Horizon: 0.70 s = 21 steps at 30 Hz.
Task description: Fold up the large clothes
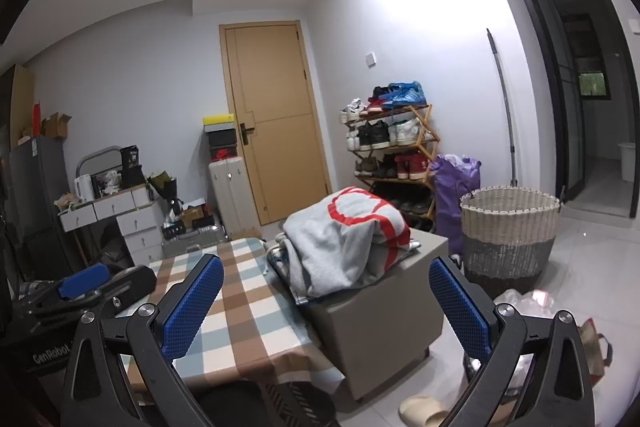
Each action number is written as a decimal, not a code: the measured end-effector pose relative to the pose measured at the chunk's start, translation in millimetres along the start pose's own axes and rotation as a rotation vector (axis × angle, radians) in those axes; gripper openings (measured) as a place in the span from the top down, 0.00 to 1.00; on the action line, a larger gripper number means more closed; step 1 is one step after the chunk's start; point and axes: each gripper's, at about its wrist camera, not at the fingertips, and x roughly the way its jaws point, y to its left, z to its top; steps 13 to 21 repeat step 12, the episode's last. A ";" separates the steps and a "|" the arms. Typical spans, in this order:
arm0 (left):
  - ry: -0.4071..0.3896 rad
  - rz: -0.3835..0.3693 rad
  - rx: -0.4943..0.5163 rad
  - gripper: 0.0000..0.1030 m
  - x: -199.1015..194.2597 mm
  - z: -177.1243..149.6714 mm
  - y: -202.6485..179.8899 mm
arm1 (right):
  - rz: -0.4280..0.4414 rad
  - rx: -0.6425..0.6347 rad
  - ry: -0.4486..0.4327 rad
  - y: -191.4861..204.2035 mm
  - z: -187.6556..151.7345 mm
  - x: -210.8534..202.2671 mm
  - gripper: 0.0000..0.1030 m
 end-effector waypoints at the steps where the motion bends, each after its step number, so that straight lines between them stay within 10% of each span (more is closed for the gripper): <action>1: 0.003 -0.002 0.001 0.12 1.1 -0.2 0.5 | -0.004 0.000 -0.001 0.0 0.0 0.2 0.00; 21: 0.015 -0.003 -0.043 0.12 6.2 -3.6 8.9 | -0.038 0.039 -0.014 -8.8 -5.4 4.0 0.00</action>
